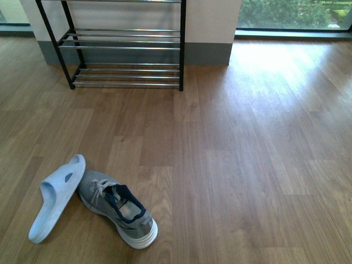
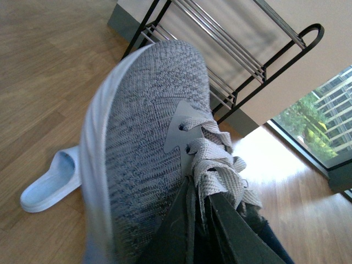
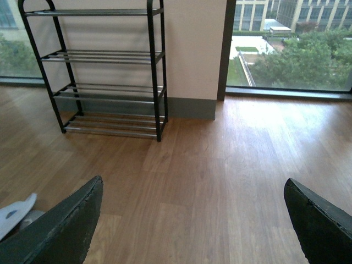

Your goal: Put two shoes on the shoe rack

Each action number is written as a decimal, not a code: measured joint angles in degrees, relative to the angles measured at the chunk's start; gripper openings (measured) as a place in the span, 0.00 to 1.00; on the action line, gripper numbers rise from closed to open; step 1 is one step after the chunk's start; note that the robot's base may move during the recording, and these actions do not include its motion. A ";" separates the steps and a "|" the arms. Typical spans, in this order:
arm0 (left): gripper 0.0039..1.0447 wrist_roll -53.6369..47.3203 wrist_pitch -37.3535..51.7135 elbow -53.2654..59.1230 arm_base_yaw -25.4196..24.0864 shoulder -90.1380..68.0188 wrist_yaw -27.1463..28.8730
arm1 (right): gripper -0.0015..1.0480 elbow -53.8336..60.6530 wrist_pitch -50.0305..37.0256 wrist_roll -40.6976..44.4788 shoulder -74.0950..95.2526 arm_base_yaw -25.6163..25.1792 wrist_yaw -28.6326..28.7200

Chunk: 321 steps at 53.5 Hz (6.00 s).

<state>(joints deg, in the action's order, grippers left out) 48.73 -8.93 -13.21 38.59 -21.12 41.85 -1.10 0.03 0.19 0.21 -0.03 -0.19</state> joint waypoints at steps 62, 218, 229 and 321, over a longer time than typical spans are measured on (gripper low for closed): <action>0.02 0.00 -0.04 0.00 0.04 0.09 -0.04 | 0.91 0.00 0.00 0.00 0.02 0.00 0.20; 0.02 0.00 -0.09 -0.04 -0.02 0.13 0.15 | 0.91 -20.26 -48.87 10.45 94.05 4.22 2.40; 0.02 0.00 -0.09 -0.04 0.00 0.13 0.00 | 0.91 -30.16 -43.85 15.10 120.02 7.43 5.86; 0.02 0.00 -0.09 -0.04 0.00 0.13 0.11 | 0.91 -45.00 -30.88 23.78 143.43 -0.35 11.87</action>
<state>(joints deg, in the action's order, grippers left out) 48.73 -9.02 -13.26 38.59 -20.99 41.95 -46.11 -30.85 23.97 143.63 -0.38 11.68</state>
